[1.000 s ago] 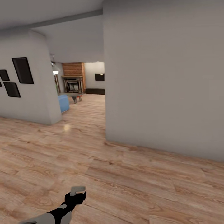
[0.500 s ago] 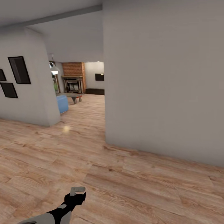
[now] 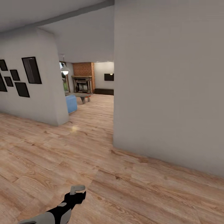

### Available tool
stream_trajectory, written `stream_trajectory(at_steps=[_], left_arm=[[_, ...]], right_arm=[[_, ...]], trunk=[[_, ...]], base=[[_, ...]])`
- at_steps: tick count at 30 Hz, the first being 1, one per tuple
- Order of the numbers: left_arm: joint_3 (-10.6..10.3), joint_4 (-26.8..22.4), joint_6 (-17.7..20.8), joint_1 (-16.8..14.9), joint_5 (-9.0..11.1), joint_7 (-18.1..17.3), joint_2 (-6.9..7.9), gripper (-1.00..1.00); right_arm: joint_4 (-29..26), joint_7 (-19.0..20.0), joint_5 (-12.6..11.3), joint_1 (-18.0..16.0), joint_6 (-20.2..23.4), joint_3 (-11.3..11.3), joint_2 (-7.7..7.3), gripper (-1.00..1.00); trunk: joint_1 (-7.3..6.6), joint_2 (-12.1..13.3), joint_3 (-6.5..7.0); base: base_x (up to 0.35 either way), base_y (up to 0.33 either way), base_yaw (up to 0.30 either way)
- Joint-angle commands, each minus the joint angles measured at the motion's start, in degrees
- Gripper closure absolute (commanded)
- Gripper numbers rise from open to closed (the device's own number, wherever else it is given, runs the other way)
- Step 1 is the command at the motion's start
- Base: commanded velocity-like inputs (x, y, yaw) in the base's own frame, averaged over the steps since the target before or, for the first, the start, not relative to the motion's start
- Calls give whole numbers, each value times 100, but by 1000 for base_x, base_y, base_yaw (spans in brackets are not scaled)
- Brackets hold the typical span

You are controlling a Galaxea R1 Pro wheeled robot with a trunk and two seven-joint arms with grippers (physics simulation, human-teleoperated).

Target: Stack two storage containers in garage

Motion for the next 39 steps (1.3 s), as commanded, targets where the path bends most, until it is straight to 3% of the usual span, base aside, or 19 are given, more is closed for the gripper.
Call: stream_trajectory(at_steps=[1, 16, 39], left_arm=[[50, 25, -39, -10, -55, -9, 0, -100], [50, 25, -35, -10, -55, -21, -2, -100], [50, 23, -19, -10, -55, -13, 6, -100]], right_arm=[[-7, -23, 21, 2, -4, 2, -1, -100], [-7, -23, 14, 2, -4, 3, -1, -100], [-7, -23, 14, 2, -4, 2, -1, -100]], trunk=[[4, -3, -5], [4, -3, -5], [4, -3, -5]], base=[[327, 0, 14], [327, 0, 16], [327, 9, 234]])
